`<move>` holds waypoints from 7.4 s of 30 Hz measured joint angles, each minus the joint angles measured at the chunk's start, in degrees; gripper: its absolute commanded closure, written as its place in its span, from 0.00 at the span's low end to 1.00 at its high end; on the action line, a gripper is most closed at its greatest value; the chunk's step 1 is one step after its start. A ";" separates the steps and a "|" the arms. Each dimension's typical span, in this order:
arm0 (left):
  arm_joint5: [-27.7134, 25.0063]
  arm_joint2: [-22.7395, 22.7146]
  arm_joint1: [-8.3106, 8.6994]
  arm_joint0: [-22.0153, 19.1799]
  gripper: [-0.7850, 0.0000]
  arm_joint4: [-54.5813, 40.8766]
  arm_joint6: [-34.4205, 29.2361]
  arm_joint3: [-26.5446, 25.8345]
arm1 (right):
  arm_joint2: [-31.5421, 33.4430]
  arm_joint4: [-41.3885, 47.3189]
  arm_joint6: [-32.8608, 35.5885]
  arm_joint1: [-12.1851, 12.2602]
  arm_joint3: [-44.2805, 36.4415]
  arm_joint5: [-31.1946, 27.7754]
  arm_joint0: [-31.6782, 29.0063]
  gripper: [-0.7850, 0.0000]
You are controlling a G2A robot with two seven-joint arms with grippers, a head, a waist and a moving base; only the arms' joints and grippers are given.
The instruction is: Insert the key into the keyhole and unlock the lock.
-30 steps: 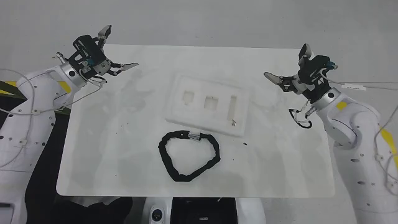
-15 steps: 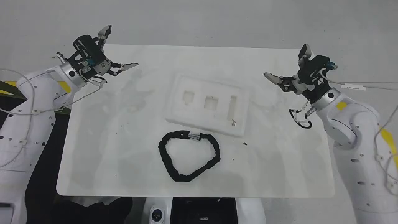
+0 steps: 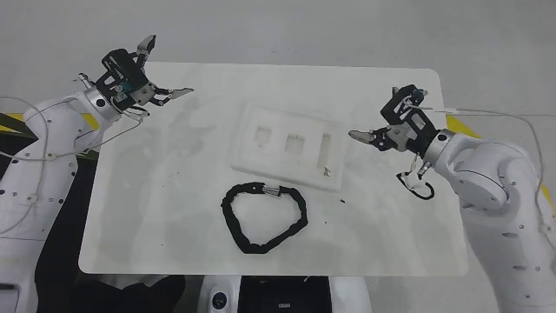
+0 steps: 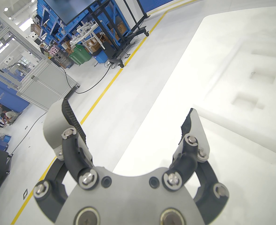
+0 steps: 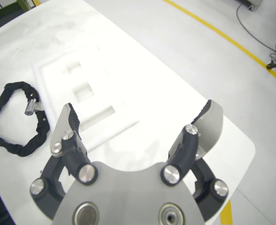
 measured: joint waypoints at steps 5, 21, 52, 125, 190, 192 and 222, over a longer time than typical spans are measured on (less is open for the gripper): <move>0.00 0.00 0.00 0.00 0.00 0.00 0.00 0.00 | -1.43 4.00 8.36 0.26 -1.04 2.29 0.47 0.00; 0.00 0.00 0.00 0.00 0.00 0.00 0.00 0.00 | -13.85 4.31 16.62 -0.24 -2.40 5.35 3.58 0.00; 0.00 0.00 0.00 0.00 0.00 0.00 0.00 0.00 | -18.10 3.60 19.48 -0.31 -1.83 7.12 3.77 0.00; 0.00 0.00 0.00 0.00 0.00 0.00 0.00 0.00 | -26.19 9.01 32.13 -1.56 5.88 33.69 12.71 1.00; -13.12 2.51 0.60 6.05 0.00 3.89 -0.40 -10.32 | 3.25 20.39 5.25 2.10 -10.03 15.73 -12.31 1.00; -15.36 3.17 0.77 7.41 0.00 5.44 0.31 -12.45 | 3.25 20.39 5.25 2.10 -10.03 15.73 -12.31 1.00; -22.70 16.67 0.03 8.43 0.00 9.64 -6.23 -19.52 | 3.25 20.39 5.25 2.10 -10.03 15.73 -12.31 1.00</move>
